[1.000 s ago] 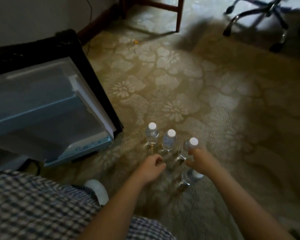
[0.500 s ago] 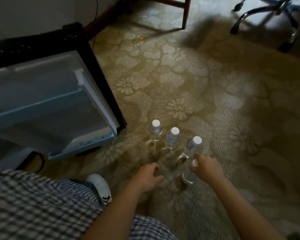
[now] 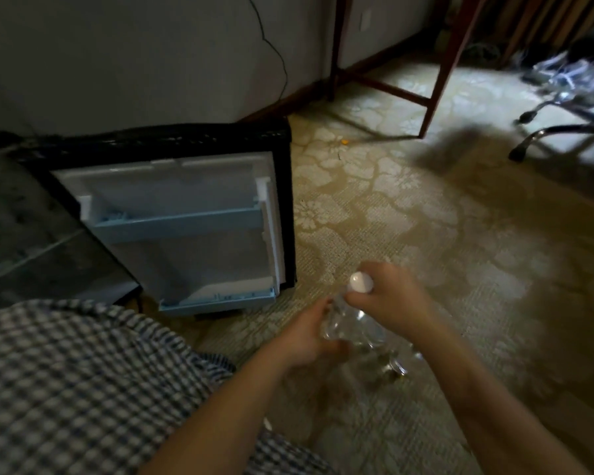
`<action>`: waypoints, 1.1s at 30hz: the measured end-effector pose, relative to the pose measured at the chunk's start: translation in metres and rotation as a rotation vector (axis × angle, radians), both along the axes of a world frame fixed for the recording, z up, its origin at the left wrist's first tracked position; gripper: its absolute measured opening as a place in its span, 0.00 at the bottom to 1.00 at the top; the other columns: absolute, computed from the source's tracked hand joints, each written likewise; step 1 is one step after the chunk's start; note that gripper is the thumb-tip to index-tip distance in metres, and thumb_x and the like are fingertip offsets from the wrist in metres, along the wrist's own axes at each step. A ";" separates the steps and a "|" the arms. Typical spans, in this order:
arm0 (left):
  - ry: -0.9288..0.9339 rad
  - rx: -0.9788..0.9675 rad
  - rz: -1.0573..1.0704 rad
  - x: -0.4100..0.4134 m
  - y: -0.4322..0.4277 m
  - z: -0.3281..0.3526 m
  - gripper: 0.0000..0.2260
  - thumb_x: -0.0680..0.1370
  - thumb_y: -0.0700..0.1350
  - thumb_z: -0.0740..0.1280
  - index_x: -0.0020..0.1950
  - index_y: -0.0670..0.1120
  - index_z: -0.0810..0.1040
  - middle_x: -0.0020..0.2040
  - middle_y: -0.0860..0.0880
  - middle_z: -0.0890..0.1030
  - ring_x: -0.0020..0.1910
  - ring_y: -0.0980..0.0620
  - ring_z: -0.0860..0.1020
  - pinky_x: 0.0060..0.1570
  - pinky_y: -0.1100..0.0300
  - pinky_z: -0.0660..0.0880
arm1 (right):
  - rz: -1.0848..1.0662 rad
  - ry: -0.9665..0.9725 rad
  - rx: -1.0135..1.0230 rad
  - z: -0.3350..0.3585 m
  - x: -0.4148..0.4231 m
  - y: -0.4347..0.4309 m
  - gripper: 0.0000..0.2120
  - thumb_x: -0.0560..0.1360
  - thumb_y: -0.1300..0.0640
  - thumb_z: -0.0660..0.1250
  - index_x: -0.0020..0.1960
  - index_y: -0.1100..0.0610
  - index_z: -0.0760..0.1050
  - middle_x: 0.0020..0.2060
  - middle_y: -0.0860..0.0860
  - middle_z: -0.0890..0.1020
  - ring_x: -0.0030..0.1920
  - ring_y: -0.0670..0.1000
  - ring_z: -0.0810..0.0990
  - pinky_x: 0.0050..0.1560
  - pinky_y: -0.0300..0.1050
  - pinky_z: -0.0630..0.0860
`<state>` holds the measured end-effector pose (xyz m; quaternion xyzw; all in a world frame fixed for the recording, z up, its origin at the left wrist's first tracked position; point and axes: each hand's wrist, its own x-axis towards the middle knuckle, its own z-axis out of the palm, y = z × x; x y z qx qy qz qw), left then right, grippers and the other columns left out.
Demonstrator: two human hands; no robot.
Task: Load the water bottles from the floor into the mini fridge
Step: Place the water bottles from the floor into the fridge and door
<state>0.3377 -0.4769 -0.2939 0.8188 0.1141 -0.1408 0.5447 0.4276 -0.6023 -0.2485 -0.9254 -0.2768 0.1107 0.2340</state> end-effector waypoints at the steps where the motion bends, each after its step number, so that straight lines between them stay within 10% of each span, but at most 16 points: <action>1: -0.037 -0.014 0.016 0.000 0.008 0.008 0.30 0.71 0.43 0.73 0.68 0.54 0.63 0.59 0.57 0.69 0.61 0.56 0.70 0.54 0.67 0.67 | 0.026 -0.020 0.025 0.011 0.001 0.012 0.12 0.68 0.48 0.69 0.37 0.56 0.73 0.30 0.50 0.75 0.32 0.52 0.75 0.31 0.45 0.68; 7: -0.116 0.041 0.185 -0.012 0.078 0.042 0.35 0.68 0.47 0.76 0.71 0.51 0.62 0.65 0.52 0.72 0.62 0.52 0.73 0.61 0.54 0.72 | 0.197 -0.090 0.175 0.067 -0.009 0.087 0.14 0.68 0.48 0.71 0.32 0.53 0.70 0.27 0.48 0.73 0.30 0.49 0.72 0.30 0.46 0.65; 17: -0.260 0.258 0.404 -0.053 0.190 0.063 0.21 0.70 0.47 0.74 0.61 0.52 0.73 0.51 0.59 0.73 0.52 0.59 0.71 0.46 0.68 0.67 | 0.391 -0.118 0.303 0.073 -0.045 0.208 0.14 0.71 0.47 0.70 0.45 0.58 0.76 0.32 0.48 0.75 0.34 0.49 0.74 0.34 0.44 0.68; 33: 0.061 0.327 0.446 -0.079 0.302 -0.014 0.25 0.67 0.55 0.73 0.62 0.53 0.75 0.56 0.48 0.81 0.55 0.49 0.79 0.57 0.50 0.77 | 0.391 -0.002 0.173 -0.034 -0.075 0.310 0.20 0.74 0.47 0.67 0.62 0.57 0.71 0.52 0.55 0.83 0.52 0.56 0.81 0.51 0.48 0.73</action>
